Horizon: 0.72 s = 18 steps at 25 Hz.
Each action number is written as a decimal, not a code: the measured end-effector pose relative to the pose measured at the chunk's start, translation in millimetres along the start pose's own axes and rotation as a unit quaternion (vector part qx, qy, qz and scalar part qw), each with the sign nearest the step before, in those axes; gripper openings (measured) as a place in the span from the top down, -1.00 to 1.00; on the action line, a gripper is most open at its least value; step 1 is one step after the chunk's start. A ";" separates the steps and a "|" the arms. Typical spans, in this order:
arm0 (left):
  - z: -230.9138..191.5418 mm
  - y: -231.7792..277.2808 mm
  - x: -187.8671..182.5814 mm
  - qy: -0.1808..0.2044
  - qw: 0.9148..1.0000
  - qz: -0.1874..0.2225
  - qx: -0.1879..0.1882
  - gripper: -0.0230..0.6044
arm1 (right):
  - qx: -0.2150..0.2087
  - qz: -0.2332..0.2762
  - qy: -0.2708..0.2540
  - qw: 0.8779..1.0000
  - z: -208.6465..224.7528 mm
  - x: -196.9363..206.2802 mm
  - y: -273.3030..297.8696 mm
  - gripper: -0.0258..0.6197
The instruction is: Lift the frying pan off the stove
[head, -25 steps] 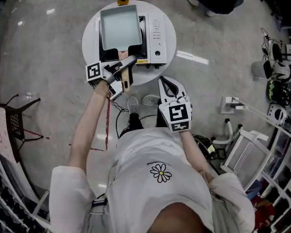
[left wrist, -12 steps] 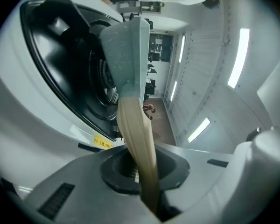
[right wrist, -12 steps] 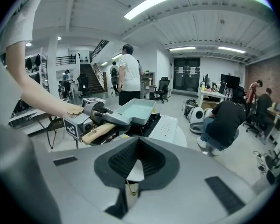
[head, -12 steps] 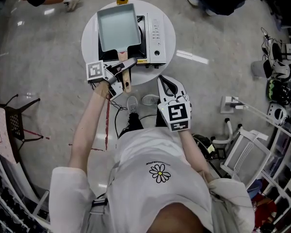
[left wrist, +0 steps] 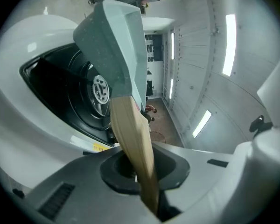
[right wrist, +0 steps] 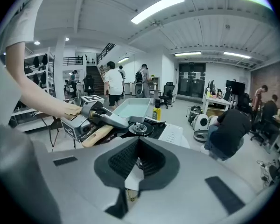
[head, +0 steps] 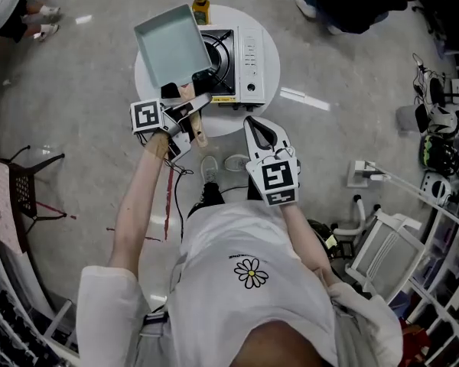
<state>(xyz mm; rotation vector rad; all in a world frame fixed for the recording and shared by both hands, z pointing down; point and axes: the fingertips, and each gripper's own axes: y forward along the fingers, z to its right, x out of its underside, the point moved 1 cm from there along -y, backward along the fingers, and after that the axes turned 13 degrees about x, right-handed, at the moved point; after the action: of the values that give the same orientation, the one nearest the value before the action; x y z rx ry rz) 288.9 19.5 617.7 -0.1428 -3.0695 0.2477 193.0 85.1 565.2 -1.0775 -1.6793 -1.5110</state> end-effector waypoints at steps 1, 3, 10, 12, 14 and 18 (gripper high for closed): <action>5.8 -1.2 -3.2 0.009 1.000 0.004 -0.003 0.82 | -0.003 0.006 -0.004 1.000 -1.3 -5.3 0.1 0.91; 17.0 -3.4 -12.4 0.033 0.999 0.011 -0.014 0.82 | -0.008 0.021 -0.014 1.000 -3.9 -16.9 1.1 0.91; 66.0 -12.2 -36.7 0.181 0.982 0.001 -0.061 0.82 | -0.012 0.077 -0.042 0.996 -8.4 -61.1 3.2 0.91; 84.2 -9.5 -37.7 0.218 0.974 -0.001 -0.063 0.82 | -0.009 0.095 -0.042 0.995 -5.2 -74.6 3.2 0.91; 105.3 -3.5 -36.3 0.254 0.965 -0.002 -0.062 0.84 | -0.007 0.120 -0.045 0.992 0.2 -90.8 -0.1 0.91; 145.6 1.4 -29.7 0.317 0.946 -0.010 -0.067 0.86 | 0.000 0.160 -0.047 0.986 3.9 -127.2 -12.1 0.91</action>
<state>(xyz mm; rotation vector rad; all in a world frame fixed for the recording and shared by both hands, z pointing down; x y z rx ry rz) 308.9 -4.8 472.4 -0.1596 -2.4402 -0.0157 242.2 68.5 448.4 -1.3635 -1.4804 -1.2716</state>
